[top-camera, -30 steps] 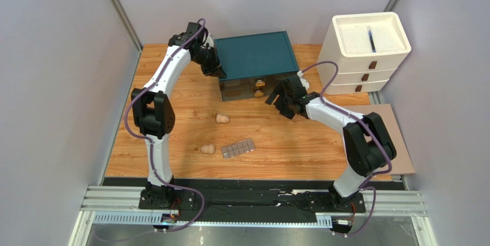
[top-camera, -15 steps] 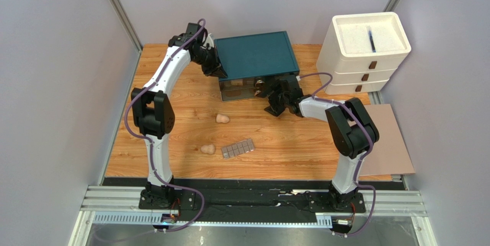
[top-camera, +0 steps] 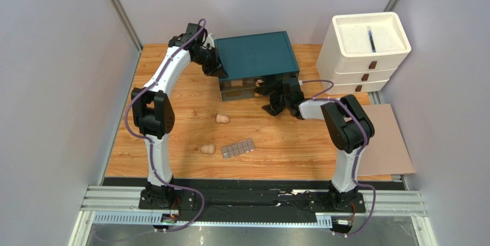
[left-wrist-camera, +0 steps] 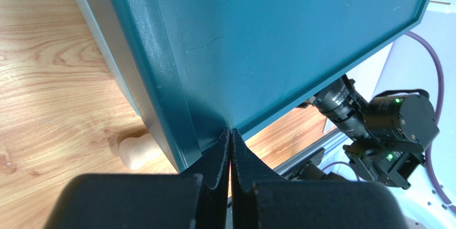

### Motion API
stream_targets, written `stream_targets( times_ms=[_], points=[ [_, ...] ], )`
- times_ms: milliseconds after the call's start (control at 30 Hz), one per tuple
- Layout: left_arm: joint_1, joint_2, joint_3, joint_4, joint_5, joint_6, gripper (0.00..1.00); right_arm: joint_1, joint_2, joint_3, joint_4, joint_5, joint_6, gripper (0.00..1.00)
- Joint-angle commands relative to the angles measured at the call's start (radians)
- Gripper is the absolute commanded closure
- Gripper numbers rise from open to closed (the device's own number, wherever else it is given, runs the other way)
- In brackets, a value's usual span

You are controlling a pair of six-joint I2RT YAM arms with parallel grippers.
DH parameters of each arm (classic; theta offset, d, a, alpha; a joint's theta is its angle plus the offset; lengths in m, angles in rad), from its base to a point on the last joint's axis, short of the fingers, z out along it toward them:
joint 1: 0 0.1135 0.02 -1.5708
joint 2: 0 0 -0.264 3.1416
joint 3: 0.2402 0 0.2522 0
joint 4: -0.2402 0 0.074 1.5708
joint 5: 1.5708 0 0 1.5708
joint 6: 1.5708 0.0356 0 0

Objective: Organize the makeup

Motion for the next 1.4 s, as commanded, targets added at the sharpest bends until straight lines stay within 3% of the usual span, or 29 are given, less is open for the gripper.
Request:
stream_targets(
  times_ms=[0,100,333,867,967,1167,1367],
  points=[
    [-0.012,0.020,-0.036,-0.107,-0.035,0.049,0.99,-0.005,0.038,0.060,-0.005,0.002,0.033,0.27],
    [-0.012,0.022,-0.027,-0.110,-0.036,0.052,0.99,-0.006,0.039,0.072,-0.096,0.020,0.033,0.29],
    [-0.012,0.022,-0.019,-0.120,-0.039,0.052,0.99,-0.003,0.019,0.011,-0.148,-0.007,0.059,0.64],
    [-0.012,0.031,-0.019,-0.117,-0.030,0.038,0.99,0.029,-0.220,-0.216,-0.325,-0.050,-0.054,0.65],
    [-0.012,0.027,-0.016,-0.113,-0.030,0.041,0.99,0.032,-0.292,-0.241,-0.368,-0.027,-0.108,0.57],
    [-0.012,0.014,0.022,-0.124,-0.025,0.054,0.99,0.032,-0.407,-0.143,-0.599,0.083,-0.318,0.41],
    [-0.012,-0.050,0.092,-0.100,0.001,0.069,0.98,0.078,-0.516,-0.012,-0.745,0.189,-0.559,0.39]
  ],
)
